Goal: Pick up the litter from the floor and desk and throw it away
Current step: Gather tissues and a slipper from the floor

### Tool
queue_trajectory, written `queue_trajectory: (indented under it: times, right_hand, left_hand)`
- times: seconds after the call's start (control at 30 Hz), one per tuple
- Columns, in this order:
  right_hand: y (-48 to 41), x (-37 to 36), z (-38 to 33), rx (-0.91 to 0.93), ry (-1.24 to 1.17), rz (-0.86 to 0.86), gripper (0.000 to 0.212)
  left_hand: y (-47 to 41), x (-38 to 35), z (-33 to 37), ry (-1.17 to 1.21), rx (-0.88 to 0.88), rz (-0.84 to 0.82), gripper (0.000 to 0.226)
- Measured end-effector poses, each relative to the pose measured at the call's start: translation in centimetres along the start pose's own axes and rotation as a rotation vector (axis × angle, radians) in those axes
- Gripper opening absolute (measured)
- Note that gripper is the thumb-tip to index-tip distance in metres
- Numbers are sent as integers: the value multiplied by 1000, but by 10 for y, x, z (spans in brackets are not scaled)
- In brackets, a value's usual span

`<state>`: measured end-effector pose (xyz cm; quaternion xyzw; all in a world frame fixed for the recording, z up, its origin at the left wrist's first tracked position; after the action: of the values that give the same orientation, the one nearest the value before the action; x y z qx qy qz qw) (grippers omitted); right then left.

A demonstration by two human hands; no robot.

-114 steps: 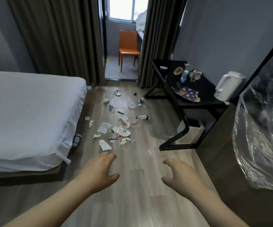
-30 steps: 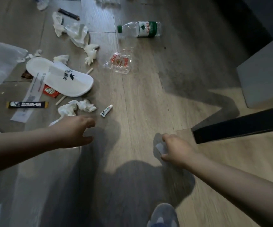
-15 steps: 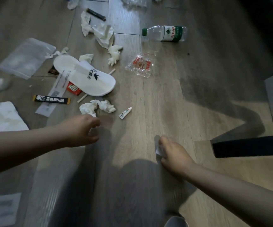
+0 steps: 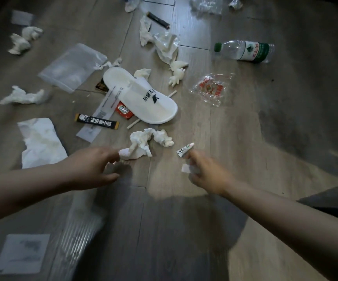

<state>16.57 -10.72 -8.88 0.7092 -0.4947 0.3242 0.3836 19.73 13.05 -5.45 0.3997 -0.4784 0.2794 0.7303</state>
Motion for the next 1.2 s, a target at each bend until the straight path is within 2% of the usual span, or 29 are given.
queue_trajectory:
  times: [0.1, 0.2, 0.23, 0.3, 0.37, 0.47, 0.63, 0.7, 0.8, 0.87, 0.93, 1.0, 1.07, 1.13, 1.2]
  right_hand:
    - [-21, 7, -9, 75, 82, 47, 61]
    - [-39, 7, -4, 72, 216, -43, 88]
    - [-43, 6, -2, 69, 254, -80, 86]
    - [-48, 5, -2, 68, 277, -99, 70]
    - [-47, 6, -5, 59, 219, -60, 52]
    - [-40, -2, -14, 44, 98, -24, 45]
    - [-31, -30, -44, 130, 46, -88, 47]
    - [-32, -26, -52, 118, -15, -1, 52]
    - [-39, -4, -50, -82, -94, 222, 79]
    - [-46, -6, -48, -256, -121, 206, 101]
    - [-58, -16, -57, -320, -92, 97, 113]
    - [-73, -22, -72, -258, 47, 14, 111]
    - [-88, -24, -86, -193, 169, -28, 98]
    - [-97, -27, -94, -152, 221, -62, 88]
    - [-99, -37, -101, -96, 247, -116, 88]
  left_hand:
    - [5, 0, -13, 4, 37, 11, 40]
    - [6, -2, -23, 12, 56, 13, 38]
    - [7, -4, -25, 24, 64, 10, 38]
    - [9, -5, -28, 37, 74, 15, 39]
    - [10, -5, -30, 38, 78, 25, 40]
    - [12, -5, -35, 44, 86, 37, 40]
    - [21, -4, -47, 63, 117, 47, 41]
    - [26, -3, -53, 75, 134, 62, 41]
    - [34, -4, -63, 81, 158, 71, 42]
    - [37, -6, -68, 80, 172, 65, 42]
    - [39, -6, -72, 82, 186, 62, 42]
    - [40, -6, -76, 98, 204, 66, 41]
    - [41, -4, -78, 111, 217, 75, 41]
    - [42, -3, -80, 128, 225, 85, 40]
    - [44, -3, -84, 136, 237, 90, 37]
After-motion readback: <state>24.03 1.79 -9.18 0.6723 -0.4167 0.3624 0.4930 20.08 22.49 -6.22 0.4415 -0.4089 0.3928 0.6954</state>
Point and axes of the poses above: each hand's wrist, its own y-axis away from the middle knuckle, its own x-axis out of the back of the hand, z = x × y, the point moved 9 cm from there along -y, towards the middle knuckle, and after that the axes turned 7 degrees about z, right-handed, at the moved point
